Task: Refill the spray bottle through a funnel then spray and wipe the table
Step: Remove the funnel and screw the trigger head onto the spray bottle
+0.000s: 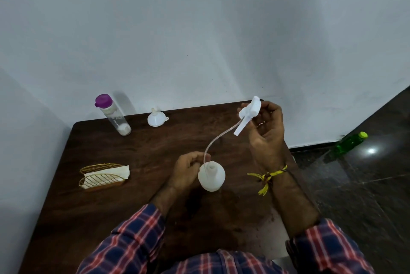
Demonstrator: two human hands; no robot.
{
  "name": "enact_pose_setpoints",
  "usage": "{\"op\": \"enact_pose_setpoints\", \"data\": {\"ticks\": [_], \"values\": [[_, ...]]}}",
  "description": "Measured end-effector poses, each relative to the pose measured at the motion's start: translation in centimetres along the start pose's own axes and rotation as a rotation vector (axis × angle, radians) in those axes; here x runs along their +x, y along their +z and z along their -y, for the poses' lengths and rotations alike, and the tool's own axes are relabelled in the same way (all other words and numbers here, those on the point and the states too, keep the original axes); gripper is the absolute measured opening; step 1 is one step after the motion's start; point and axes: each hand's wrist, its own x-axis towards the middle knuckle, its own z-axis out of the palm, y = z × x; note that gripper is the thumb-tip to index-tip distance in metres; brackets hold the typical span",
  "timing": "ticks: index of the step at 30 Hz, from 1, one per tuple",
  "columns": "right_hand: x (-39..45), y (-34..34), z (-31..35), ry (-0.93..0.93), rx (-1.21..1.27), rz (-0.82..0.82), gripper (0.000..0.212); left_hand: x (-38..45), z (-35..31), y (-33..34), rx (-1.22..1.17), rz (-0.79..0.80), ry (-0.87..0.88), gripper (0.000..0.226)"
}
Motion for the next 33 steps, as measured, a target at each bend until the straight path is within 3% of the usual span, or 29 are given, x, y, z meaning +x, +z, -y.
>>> {"op": "enact_pose_setpoints", "data": {"ticks": [2, 5, 11, 20, 23, 27, 33], "values": [[0.4, 0.2, 0.1, 0.0, 0.009, -0.006, 0.039, -0.1, -0.8, -0.6, -0.155, 0.056, -0.056, 0.031], [0.6, 0.6, 0.2, 0.004, 0.017, -0.026, 0.039, 0.2, -1.3, -1.1, -0.139, 0.12, -0.009, 0.019], [0.4, 0.5, 0.5, -0.02, 0.003, -0.032, 0.039, 1.4, -1.2, 0.3, -0.008, -0.131, 0.073, 0.021], [-0.9, -0.8, 0.6, 0.04, -0.006, 0.02, 0.04, 1.1, 0.2, 1.5, 0.174, -0.132, 0.136, 0.016], [-1.3, -1.3, 0.5, 0.048, -0.04, 0.096, 0.038, 1.1, 0.2, 1.1, 0.169, -0.091, 0.113, 0.026], [-1.4, -2.1, 0.9, 0.076, -0.035, 0.171, 0.039, 0.9, 0.7, 0.6, 0.135, 0.019, 0.095, 0.055], [-1.1, -2.9, 0.9, 0.161, 0.055, 0.237, 0.04, 0.9, 1.3, 1.5, 0.21, -0.035, 0.169, 0.043]]}}
